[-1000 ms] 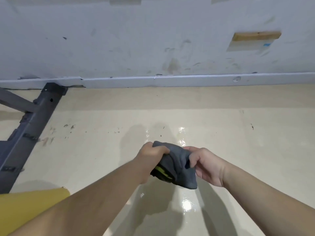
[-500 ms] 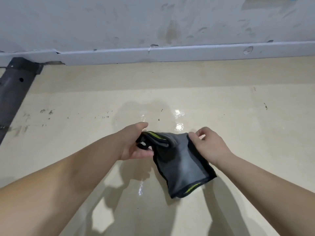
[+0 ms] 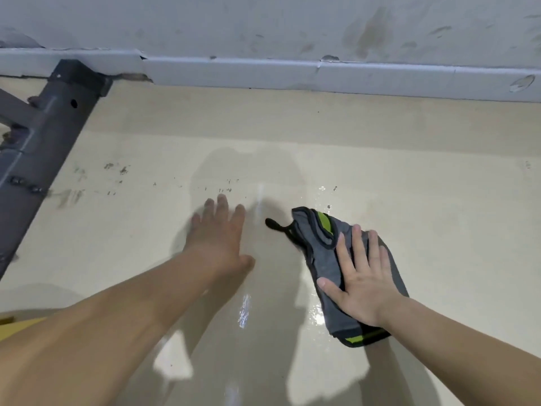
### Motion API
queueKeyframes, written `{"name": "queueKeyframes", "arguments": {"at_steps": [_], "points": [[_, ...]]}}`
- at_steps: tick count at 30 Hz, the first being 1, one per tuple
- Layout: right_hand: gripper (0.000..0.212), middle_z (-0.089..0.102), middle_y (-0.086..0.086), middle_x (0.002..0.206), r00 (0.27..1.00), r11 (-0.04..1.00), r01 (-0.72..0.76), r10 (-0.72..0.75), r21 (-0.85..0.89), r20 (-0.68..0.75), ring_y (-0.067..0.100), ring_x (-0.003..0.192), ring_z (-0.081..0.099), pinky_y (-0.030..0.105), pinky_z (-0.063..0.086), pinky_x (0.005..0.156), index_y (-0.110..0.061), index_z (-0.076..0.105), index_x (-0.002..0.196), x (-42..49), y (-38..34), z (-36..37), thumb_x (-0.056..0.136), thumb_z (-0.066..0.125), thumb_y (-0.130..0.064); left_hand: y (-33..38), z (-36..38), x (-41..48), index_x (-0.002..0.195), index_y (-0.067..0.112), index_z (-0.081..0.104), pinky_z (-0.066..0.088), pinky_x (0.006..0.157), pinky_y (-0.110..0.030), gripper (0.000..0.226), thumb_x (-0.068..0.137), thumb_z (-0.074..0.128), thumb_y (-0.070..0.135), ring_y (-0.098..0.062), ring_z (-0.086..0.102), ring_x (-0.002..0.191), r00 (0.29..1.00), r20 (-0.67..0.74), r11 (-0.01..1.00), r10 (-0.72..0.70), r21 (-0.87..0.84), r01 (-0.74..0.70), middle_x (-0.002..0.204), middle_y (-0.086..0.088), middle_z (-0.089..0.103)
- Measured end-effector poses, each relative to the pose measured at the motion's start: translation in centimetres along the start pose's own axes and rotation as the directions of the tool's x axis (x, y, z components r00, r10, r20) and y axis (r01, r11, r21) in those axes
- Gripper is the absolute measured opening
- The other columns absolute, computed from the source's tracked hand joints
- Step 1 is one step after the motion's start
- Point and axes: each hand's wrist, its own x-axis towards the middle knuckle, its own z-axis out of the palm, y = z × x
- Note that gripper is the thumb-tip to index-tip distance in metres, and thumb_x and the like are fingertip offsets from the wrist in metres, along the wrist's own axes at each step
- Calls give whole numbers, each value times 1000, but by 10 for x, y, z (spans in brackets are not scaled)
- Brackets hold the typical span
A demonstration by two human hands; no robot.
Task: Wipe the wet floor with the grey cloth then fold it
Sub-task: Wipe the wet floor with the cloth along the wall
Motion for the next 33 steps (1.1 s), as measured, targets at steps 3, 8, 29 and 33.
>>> {"name": "queueKeyframes", "arguments": {"at_steps": [3, 8, 29, 33], "points": [[93, -63, 6, 139, 997, 996, -74, 73, 54, 19, 40, 140, -47, 53, -23, 119, -27, -52, 132, 23, -23, -11, 80, -1, -84, -30, 8, 15, 158, 20, -20, 6, 119, -70, 148, 56, 62, 90, -44, -16, 154, 979, 83, 982, -187, 45, 184, 165, -25, -23], [98, -50, 11, 154, 988, 983, -151, 152, 102, -9, 40, 144, -42, 52, -20, 119, -25, -42, 146, 69, -56, -41, 89, 13, -84, -48, 17, 29, 157, 21, -25, 20, 121, -63, 166, 38, 65, 94, -43, -18, 154, 972, 147, 968, -181, -148, 203, 165, -26, -22], [69, -41, 4, 161, 846, 800, 515, -532, -308, 31, 32, 145, -42, 51, -18, 121, -54, -13, 155, 104, -113, -48, 97, 17, -77, -54, 24, 33, 155, 17, -29, 14, 120, -64, 161, 49, 66, 91, -50, -21, 150, 980, 148, 982, -132, -119, 150, 162, -29, -27], [76, -53, -7, 151, 940, 919, 329, -299, -215, 163, 22, 138, -52, 44, -25, 119, -64, -20, 146, 161, -110, -115, 88, 23, -86, -55, 24, 33, 152, 17, -35, 10, 122, -64, 163, 50, 70, 90, -50, -26, 149, 977, 173, 980, -123, -134, 148, 159, -29, -33]]}}
